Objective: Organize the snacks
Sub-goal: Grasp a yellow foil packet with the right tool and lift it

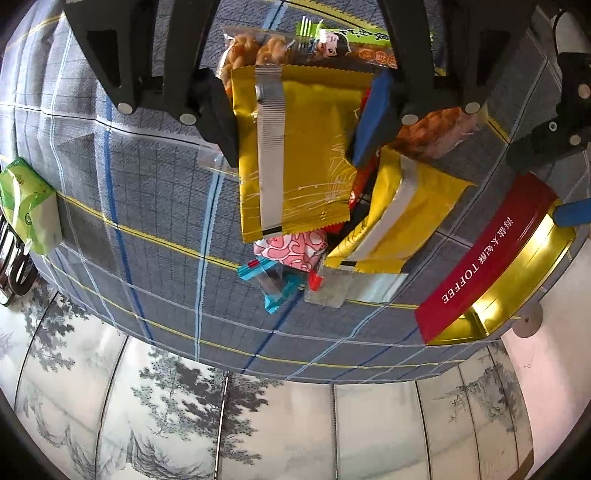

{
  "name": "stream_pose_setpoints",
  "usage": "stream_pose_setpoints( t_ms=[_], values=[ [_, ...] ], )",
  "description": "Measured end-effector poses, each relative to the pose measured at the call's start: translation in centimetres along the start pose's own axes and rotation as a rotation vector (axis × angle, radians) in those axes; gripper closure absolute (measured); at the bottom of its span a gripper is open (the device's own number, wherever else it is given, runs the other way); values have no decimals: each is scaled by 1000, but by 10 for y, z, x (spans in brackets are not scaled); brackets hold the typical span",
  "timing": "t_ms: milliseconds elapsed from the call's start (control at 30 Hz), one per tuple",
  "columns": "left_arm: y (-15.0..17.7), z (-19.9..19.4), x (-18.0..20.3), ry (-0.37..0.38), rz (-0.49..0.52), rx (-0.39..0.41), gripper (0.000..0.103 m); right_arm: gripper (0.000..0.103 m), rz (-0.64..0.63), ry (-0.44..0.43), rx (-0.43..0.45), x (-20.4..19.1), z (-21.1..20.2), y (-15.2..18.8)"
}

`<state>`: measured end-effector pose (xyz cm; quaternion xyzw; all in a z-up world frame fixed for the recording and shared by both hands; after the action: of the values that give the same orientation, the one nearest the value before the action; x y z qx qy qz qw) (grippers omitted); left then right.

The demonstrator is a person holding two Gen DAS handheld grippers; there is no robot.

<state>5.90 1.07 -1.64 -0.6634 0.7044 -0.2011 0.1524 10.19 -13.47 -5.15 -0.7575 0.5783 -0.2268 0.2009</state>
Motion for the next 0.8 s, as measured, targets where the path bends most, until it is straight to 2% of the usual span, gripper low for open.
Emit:
stream_pose_setpoints(
  t_ms=[67,167,333,400,533,700,800],
  values=[
    [-1,2,0,-2,4,-4,9,34,-17,9,-13,-2,4,0],
    [-3,3,2,-4,6,-2,9,34,-58,40,1,-8,6,2],
    [-8,3,6,-4,17,0,9,34,-48,28,1,-7,5,1],
    [-10,4,8,-2,22,1,9,43,-46,23,13,-6,3,2],
    [-14,3,13,12,32,5,9,43,-22,-2,13,-1,0,3],
    [-20,5,18,43,24,1,9,43,37,5,80,16,-17,5],
    [-24,6,23,78,22,1,7,43,75,43,112,32,-23,5]
  ],
)
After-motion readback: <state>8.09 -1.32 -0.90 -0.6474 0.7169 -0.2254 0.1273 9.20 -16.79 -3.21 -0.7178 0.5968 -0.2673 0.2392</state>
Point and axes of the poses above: each gripper's, at about its wrist camera, not at the fingertips, and z roughly the way its jaws point, x to its right, y to its underside, the point moved 1 cm from there along z, roughly the way its jaws point, and after that the axes turned 6 degrees about y, right-handed, at the moved point
